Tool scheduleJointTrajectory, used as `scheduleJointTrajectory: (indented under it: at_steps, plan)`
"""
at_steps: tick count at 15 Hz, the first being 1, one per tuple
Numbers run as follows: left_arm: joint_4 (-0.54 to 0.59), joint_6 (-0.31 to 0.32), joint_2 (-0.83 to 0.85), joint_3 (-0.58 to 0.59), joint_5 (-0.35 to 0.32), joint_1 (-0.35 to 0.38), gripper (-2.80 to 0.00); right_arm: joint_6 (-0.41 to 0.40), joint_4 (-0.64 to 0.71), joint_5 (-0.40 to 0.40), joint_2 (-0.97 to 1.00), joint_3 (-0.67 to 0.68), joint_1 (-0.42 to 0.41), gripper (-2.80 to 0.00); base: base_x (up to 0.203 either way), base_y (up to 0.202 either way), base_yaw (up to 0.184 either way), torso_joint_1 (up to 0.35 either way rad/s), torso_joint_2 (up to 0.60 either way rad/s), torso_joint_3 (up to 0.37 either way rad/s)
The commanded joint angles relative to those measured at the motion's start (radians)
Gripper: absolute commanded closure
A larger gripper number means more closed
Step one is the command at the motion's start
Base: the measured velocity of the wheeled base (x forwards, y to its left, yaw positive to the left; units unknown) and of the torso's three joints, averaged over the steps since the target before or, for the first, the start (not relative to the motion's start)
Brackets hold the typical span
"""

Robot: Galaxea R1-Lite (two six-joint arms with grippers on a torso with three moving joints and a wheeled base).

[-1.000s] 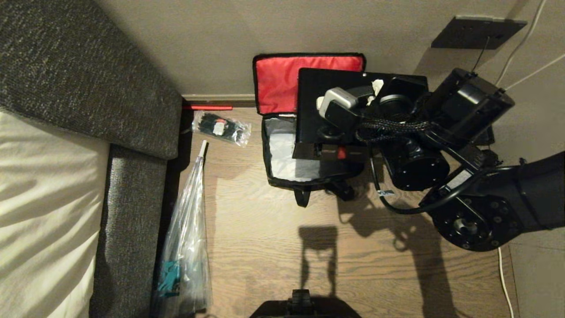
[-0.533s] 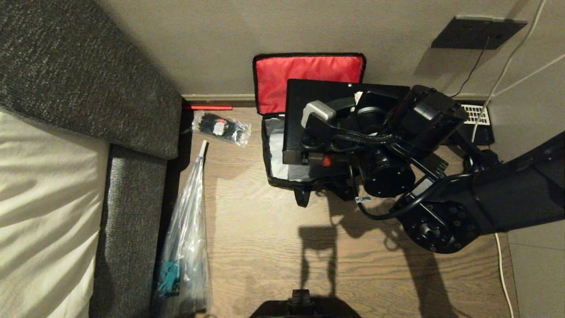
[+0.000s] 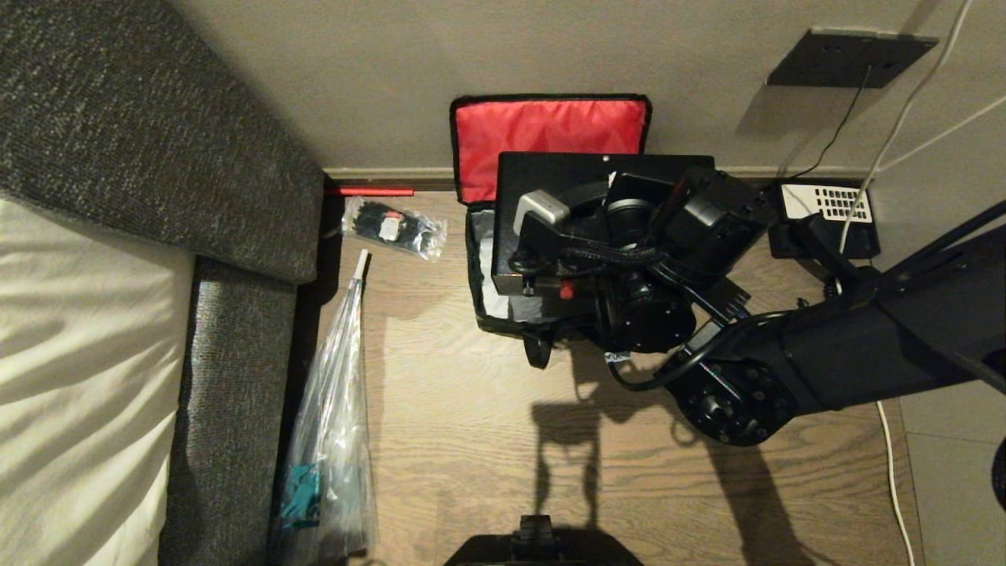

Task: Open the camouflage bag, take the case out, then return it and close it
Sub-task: Place the black box back

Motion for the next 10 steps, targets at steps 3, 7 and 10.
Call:
scheduleJointTrajectory:
  at_steps: [3,7,10]
  plan:
    - [-0.001,-0.001,0.001,0.04,-0.001,0.0,0.0,-0.009,-0.007,0.0,0.039,-0.032,0.012,0.0,0.0,0.0,0.0,0.0,0.0,0.0]
    - [-0.001,-0.001,0.001,0.04,0.001,0.0,0.0,-0.017,-0.007,0.001,0.07,-0.066,0.03,0.0,0.0,0.0,0.0,0.0,0.0,0.0]
    - [-0.001,-0.001,0.001,0.04,-0.001,0.0,0.0,-0.015,-0.012,-0.001,0.09,-0.076,0.037,0.0,0.0,0.0,0.0,0.0,0.0,0.0]
